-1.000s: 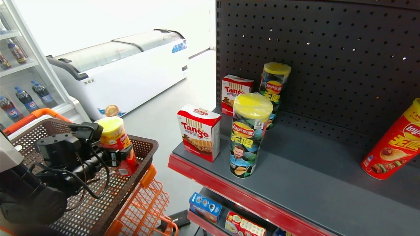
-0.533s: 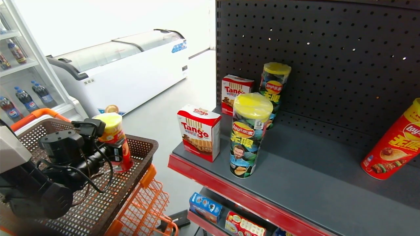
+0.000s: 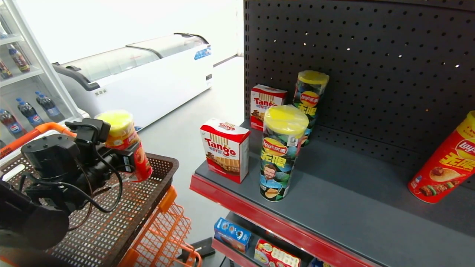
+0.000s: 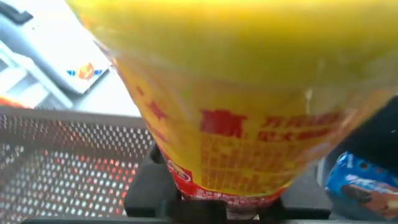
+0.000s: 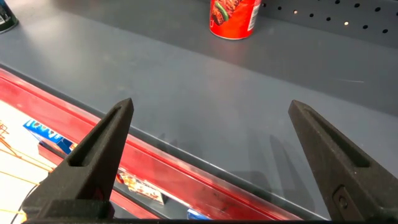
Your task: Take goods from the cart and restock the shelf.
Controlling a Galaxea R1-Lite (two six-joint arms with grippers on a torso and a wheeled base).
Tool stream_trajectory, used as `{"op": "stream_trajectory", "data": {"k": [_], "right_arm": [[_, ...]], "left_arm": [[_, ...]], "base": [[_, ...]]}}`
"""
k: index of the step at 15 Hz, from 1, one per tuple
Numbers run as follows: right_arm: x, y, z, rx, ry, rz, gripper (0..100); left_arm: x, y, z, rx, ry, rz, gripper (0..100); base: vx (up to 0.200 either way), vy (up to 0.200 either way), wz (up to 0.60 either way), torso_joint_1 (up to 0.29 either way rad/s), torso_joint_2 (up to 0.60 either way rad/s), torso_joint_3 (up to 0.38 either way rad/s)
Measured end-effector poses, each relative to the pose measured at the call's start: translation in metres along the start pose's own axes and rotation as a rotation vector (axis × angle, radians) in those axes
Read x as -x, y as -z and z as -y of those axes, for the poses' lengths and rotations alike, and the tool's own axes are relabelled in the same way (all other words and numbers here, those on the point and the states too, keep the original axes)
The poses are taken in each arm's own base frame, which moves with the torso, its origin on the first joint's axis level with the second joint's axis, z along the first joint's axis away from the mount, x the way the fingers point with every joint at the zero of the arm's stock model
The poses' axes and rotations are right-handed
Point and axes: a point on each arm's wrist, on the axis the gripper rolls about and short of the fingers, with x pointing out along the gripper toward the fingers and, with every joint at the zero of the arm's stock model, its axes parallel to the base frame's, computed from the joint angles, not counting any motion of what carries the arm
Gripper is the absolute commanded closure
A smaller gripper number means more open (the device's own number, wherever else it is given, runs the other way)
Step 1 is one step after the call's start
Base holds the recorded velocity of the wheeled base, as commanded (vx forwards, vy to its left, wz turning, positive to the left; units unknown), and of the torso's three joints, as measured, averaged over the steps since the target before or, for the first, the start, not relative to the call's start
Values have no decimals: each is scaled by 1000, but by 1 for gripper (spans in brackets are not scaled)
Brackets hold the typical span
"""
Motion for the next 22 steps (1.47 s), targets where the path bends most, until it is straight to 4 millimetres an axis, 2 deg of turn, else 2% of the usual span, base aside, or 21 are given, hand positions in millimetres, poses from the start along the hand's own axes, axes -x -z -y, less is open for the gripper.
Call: {"op": "stream_trajectory", "data": {"k": [4,6,9,13,15,18,22], "right_arm": [[0,0,0,0,0,0,0],[0,0,0,0,1,0,0],[0,0,0,0,0,0,0],[0,0,0,0,0,0,0],[0,0,0,0,1,0,0],[0,0,0,0,0,0,0],[0,0,0,0,0,0,0]], "left_arm": [[27,-26,11,3,13,10,100],[47,-34,26,19,95,26,100],[68,-40,43,49,204,51,100],[91,-40,56,76,454,62,100],[100,-43,59,95,539,72,100],[107,-47,61,94,566,96,100],[116,-50,78,94,666,109,100]], "base": [[0,0,0,0,0,0],[0,0,0,0,0,0],[0,0,0,0,0,0],[0,0,0,0,0,0],[0,0,0,0,0,0],[0,0,0,0,0,0],[0,0,0,0,0,0]]}}
